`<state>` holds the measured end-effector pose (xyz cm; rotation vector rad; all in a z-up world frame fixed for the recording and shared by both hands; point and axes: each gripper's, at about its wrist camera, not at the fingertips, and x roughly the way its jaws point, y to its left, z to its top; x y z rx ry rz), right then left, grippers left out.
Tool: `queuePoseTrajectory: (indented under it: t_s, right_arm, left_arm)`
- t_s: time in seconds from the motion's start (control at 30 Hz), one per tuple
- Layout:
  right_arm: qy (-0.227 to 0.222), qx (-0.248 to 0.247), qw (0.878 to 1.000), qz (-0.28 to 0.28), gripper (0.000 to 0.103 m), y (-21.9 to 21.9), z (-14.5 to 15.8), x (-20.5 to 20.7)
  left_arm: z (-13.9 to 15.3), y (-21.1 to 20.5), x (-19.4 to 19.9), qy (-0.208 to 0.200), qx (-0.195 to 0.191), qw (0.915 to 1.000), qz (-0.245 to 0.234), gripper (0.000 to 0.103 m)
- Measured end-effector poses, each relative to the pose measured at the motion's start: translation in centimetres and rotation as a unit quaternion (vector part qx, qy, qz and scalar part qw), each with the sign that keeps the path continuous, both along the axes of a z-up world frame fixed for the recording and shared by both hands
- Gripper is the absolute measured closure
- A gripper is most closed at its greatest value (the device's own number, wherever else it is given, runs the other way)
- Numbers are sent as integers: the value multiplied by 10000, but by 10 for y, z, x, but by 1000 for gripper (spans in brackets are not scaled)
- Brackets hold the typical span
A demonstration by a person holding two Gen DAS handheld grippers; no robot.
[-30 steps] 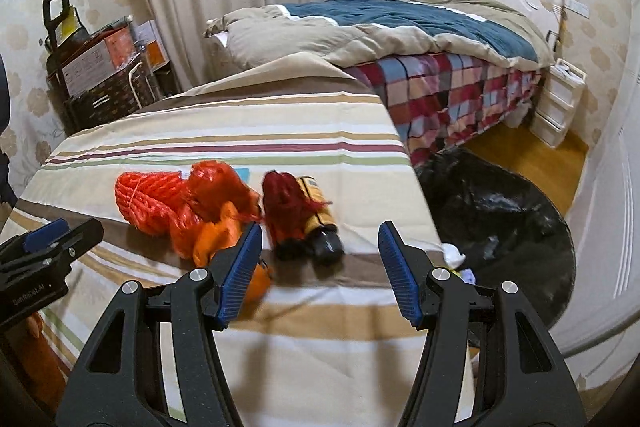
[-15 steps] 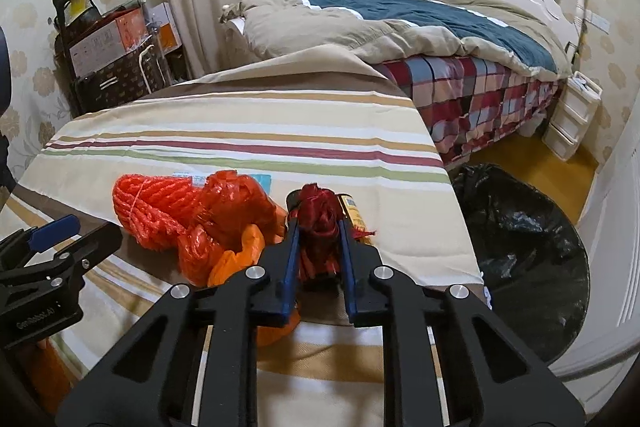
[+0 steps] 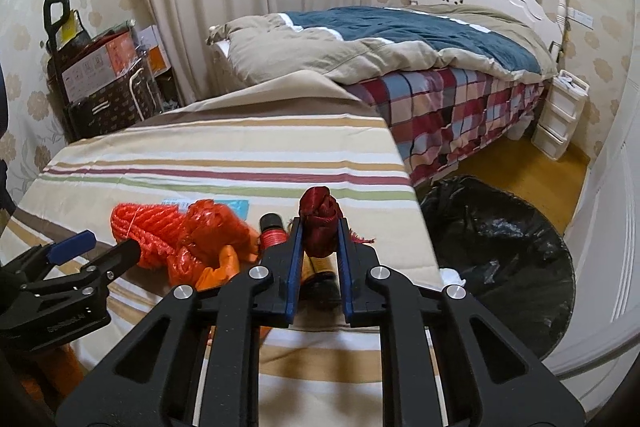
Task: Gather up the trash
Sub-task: 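Grasp the dark red cloth with the right tool while the left tool approaches the orange rope net, then grasp the orange rope net bundle with the left tool while the right tool holds the red cloth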
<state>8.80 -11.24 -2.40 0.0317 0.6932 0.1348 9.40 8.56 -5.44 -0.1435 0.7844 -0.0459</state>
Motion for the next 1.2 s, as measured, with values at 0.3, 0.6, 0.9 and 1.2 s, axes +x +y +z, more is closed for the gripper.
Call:
queuePoseTrajectory:
  t_s: [0.3, 0.6, 0.9, 1.2]
  right_arm:
    - [-4, 53, 9996, -287, 88, -31, -1, -12]
    - [119, 139, 9991, -395, 88, -45, -15, -19]
    - [106, 186, 9989, -418, 88, -48, -17, -25]
    - [74, 201, 9989, -416, 88, -48, -14, -27]
  left_arm:
    - [-10, -3, 13, 179, 52, 9998, -43, 18]
    - [-11, -9, 10, 191, 84, 9995, -231, 54]
    - [-8, -4, 0, 58, 44, 9996, -274, 63]
    - [-3, 5, -14, -7, -187, 9993, -319, 92]
